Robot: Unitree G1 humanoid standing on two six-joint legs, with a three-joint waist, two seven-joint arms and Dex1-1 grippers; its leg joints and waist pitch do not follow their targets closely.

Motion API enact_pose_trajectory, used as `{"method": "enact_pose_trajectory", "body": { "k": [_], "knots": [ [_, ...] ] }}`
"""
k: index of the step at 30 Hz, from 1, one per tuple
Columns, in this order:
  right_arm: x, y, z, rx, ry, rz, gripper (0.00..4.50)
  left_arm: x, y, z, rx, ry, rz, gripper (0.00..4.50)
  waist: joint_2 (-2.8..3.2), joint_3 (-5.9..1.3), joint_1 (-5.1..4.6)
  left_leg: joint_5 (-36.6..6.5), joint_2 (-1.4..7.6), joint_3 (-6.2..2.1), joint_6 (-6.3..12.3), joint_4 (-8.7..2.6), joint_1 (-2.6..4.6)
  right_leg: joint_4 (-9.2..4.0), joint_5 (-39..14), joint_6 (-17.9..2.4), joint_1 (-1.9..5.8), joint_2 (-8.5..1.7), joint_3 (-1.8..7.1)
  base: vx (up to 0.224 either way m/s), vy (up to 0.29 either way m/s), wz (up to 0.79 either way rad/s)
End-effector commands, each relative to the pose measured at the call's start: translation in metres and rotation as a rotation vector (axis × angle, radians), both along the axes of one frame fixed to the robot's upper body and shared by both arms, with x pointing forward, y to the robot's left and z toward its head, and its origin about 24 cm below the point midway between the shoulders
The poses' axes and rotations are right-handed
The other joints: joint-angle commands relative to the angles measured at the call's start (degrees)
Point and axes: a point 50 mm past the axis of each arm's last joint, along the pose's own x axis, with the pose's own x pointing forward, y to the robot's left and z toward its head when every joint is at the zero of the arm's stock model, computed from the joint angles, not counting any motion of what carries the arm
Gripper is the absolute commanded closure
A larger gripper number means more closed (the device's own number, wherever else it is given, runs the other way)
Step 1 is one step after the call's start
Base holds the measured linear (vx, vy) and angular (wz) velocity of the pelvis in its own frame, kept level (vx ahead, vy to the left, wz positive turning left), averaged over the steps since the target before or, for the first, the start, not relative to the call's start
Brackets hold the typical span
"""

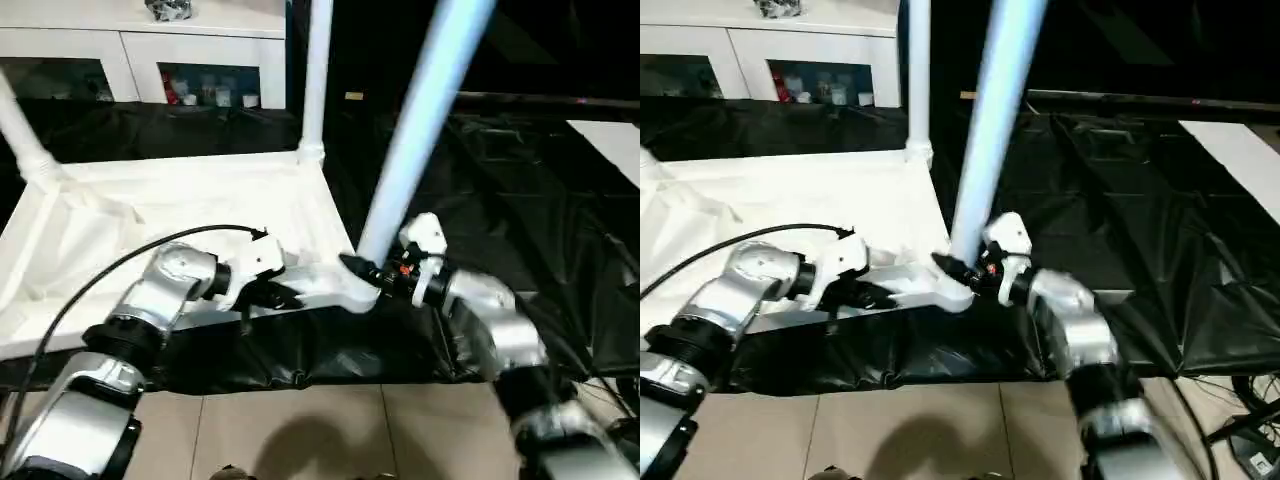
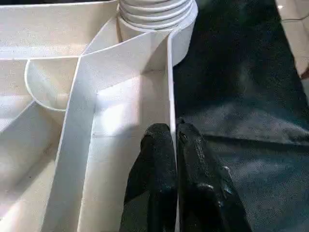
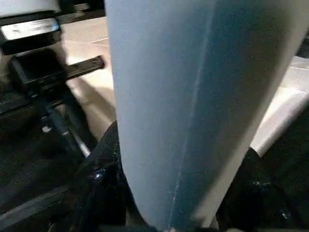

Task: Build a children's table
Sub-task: Insert table leg to table base

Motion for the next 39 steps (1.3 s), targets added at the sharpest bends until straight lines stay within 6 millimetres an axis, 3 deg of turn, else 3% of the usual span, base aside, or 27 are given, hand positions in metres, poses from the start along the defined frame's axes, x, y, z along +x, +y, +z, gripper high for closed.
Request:
{"method": "enact_pose_trajectory", "body": {
  "k": [1, 10, 11, 15, 19, 21, 24, 27, 29, 30, 33, 34, 39],
  "knots": [
    [-0.017, 0.002, -0.031, -0.064, 0.162, 0.098, 2.61, 0.006, -0.007, 0.019, 0.001, -0.067, -0.069, 4.50, 0.84, -3.61, -0.20, -23.1, 1.63, -0.74, -0.32, -4.64, 1.16, -5.22, -27.8, -8.4, 2.03, -4.06, 2.69, 0.000, 0.000, 0.00],
    [-0.032, 0.004, -0.033, -0.089, 0.159, 0.261, 2.61, 0.008, 0.007, 0.028, 0.030, -0.065, -0.100, 4.50, 0.72, -3.59, 0.18, -24.1, 1.66, -0.74, -0.65, -4.72, 1.27, -5.34, -28.8, -8.3, 1.92, -4.21, 2.73, 0.000, 0.000, 0.00],
    [-0.033, 0.004, -0.034, -0.091, 0.158, 0.277, 2.61, 0.008, 0.008, 0.029, 0.031, -0.062, -0.107, 4.50, 1.00, -3.32, 0.19, -24.7, 1.65, -0.80, -0.78, -4.80, 1.31, -5.43, -29.4, -8.2, 1.76, -4.21, 2.71, 0.000, 0.000, 0.00],
    [-0.035, 0.008, -0.034, -0.098, 0.133, 0.295, 2.61, 0.010, 0.010, 0.031, 0.037, -0.060, -0.093, 4.50, 1.00, -3.51, 0.21, -25.4, 1.61, -0.88, -0.96, -4.81, 1.43, -5.57, -30.2, -7.9, 1.83, -4.23, 2.67, 0.000, 0.000, 0.00],
    [-0.025, 0.010, -0.031, -0.075, 0.124, 0.203, 2.61, 0.016, 0.003, 0.034, 0.000, -0.080, -0.031, 4.50, 0.86, -3.39, -0.06, -26.0, 1.55, -0.90, -1.17, -4.69, 1.45, -5.66, -31.5, -8.0, 1.63, -4.27, 2.56, 0.000, 0.000, 0.00],
    [-0.009, 0.010, -0.027, -0.053, 0.103, 0.043, 2.61, 0.021, -0.004, 0.035, -0.034, -0.098, 0.026, 4.50, 0.80, -3.32, -0.12, -26.9, 1.46, -0.98, -1.46, -4.46, 1.86, -6.07, -34.1, -7.3, 1.35, -4.40, 2.27, 0.000, 0.000, 0.00],
    [0.011, 0.006, -0.023, -0.033, 0.097, -0.188, 2.61, 0.028, -0.018, 0.037, -0.069, -0.126, 0.111, 4.50, 0.79, -3.27, -0.98, -27.4, 1.30, -1.57, -1.96, -4.48, 1.34, -6.88, -38.1, -4.7, 1.99, -4.61, 1.17, 0.000, 0.000, 0.00],
    [0.025, 0.003, -0.021, -0.034, 0.099, -0.373, 2.61, 0.034, -0.035, 0.037, -0.084, -0.166, 0.193, 4.50, 1.10, -3.51, -1.65, -28.5, 1.56, -1.78, -2.60, -4.53, 1.72, -6.86, -35.2, -5.7, 1.93, -4.55, 0.64, 0.000, 0.000, 0.00],
    [0.031, 0.003, -0.021, -0.047, 0.112, -0.460, 2.61, 0.036, -0.050, 0.036, -0.088, -0.197, 0.245, 4.50, 1.12, -3.44, -2.01, -28.3, 1.54, -1.77, -2.00, -4.70, 1.07, -6.73, -31.9, -6.4, 2.37, -4.54, 0.29, 0.000, 0.000, 0.00],
    [0.032, 0.003, -0.021, -0.049, 0.117, -0.484, 2.62, 0.036, -0.055, 0.036, -0.084, -0.209, 0.262, 4.50, 0.99, -3.52, -1.96, -28.3, 1.53, -1.64, -1.89, -4.63, 1.32, -6.88, -31.8, -6.4, 2.25, -4.61, 0.32, 0.000, 0.000, 0.00],
    [0.035, 0.006, -0.023, -0.053, 0.136, -0.535, 2.62, 0.036, -0.073, 0.032, -0.076, -0.239, 0.308, 4.50, 0.60, -3.76, -1.73, -25.0, 1.42, -0.95, -0.59, -4.38, 1.26, -6.56, -28.8, -8.0, 2.09, -4.73, 0.98, 0.000, 0.000, 0.00],
    [0.036, 0.010, -0.024, -0.053, 0.145, -0.548, 2.62, 0.035, -0.082, 0.029, -0.076, -0.238, 0.325, 4.50, 0.64, -3.94, -1.42, -22.7, 1.40, -0.81, -0.10, -4.38, 0.87, -5.92, -25.6, -9.0, 2.33, -4.68, 1.22, 0.000, 0.000, 0.00],
    [0.036, 0.022, -0.027, -0.046, 0.166, -0.561, 2.62, 0.033, -0.088, 0.024, -0.066, -0.233, 0.315, 4.50, 0.73, -4.19, -1.25, -19.3, 1.41, -0.38, 0.81, -4.48, 0.61, -5.12, -19.2, -11.0, 2.59, -4.41, 1.65, 0.000, 0.000, 0.00]
  ]
}}
